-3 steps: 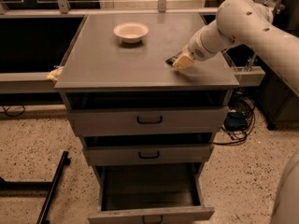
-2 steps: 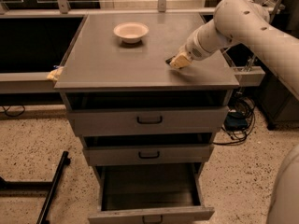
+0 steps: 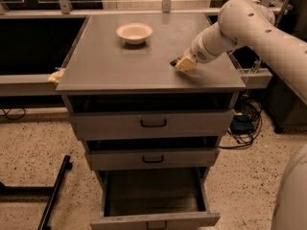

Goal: Place rxbar chocolate into bottom drawer

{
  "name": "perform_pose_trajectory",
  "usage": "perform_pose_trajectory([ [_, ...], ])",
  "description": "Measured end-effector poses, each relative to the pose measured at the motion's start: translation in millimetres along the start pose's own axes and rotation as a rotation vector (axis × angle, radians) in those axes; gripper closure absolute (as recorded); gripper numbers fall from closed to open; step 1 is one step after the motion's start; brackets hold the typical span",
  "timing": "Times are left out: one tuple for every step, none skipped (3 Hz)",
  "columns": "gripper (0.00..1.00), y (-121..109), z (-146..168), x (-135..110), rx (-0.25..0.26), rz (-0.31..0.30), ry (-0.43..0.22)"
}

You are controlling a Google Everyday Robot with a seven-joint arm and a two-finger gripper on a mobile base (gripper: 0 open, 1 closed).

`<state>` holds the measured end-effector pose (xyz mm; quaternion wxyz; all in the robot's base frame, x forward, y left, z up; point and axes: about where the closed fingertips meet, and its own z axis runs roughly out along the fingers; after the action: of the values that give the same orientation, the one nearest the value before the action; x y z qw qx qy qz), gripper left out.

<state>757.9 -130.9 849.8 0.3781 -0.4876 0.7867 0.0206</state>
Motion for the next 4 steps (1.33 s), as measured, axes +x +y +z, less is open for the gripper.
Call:
perform_pose_trajectory([
  [0.57,0.0,0.5,0.7,0.000,0.000,0.002],
  [0.63,-0.9,5.8,8.0,0.004,-0.002,0.027],
  [0.79,-5.9,8.4,12.4,0.019,-0.004,0.043],
  [0.98,-11.4,10.1,15.1,0.035,-0.005,0.054],
])
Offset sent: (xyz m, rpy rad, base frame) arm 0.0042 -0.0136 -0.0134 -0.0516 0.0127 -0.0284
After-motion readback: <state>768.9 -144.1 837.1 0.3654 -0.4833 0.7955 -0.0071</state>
